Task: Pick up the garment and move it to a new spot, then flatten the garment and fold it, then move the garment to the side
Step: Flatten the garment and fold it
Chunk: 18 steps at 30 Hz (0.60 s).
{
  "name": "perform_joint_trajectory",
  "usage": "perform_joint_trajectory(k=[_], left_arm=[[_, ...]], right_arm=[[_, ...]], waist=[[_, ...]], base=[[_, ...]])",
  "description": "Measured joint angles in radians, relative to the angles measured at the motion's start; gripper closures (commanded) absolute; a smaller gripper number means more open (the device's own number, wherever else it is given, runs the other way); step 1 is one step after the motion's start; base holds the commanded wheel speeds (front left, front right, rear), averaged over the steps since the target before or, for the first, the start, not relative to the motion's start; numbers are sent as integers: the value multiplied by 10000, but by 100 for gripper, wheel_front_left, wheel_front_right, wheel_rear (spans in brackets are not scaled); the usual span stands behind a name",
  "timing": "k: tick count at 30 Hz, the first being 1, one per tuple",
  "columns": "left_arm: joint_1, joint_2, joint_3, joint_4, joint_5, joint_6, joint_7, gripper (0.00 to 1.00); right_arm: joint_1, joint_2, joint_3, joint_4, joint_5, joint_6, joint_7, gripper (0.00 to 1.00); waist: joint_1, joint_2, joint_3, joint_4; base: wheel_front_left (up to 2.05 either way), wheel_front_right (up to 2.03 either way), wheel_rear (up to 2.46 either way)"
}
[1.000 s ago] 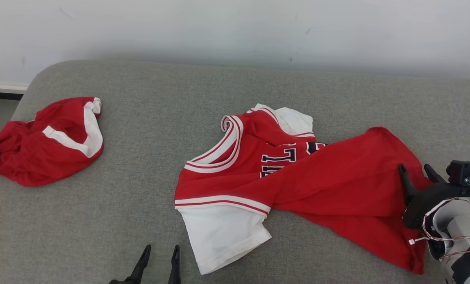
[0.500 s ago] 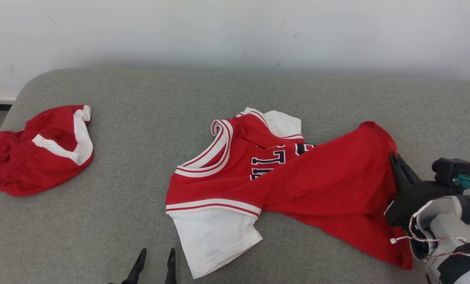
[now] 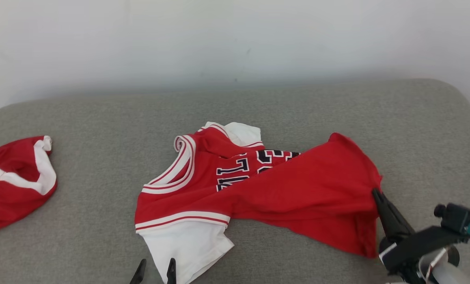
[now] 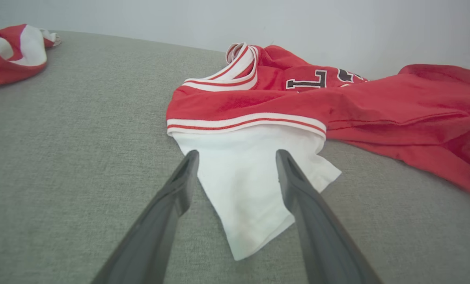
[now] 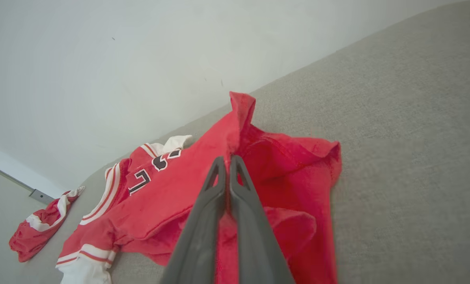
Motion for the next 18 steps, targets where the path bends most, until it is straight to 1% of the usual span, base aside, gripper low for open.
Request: perform_joint_trajectory(k=[4, 8, 11, 16, 18], left_arm=[[16, 0, -13, 2, -10, 6, 0, 0], [15, 0, 2, 6, -10, 6, 0, 0], [16, 2, 31, 8, -8, 4, 0, 0], [16, 2, 115, 21, -6, -10, 0, 0], [15, 2, 115, 35, -6, -19, 0, 0]], right_arm=[[1194, -213, -288, -1143, 265, 0, 297, 100], [2457, -228, -681, -2165, 422, 0, 673, 100], [3335, -176, -1014, -2830, 464, 0, 1162, 100], [4377, 142, -1647, -3367, 395, 0, 2121, 100], [4608, 240, -1891, -3356, 42, 0, 2452, 100]], waist=[[0, -1, -94, -281], [0, -1, -155, -435], [0, -1, -165, -492], [1, -1, -106, -572], [0, -2, -72, -605]], base=[[0, 0, 0], [0, 0, 0], [0, 0, 0], [0, 0, 0], [0, 0, 0]])
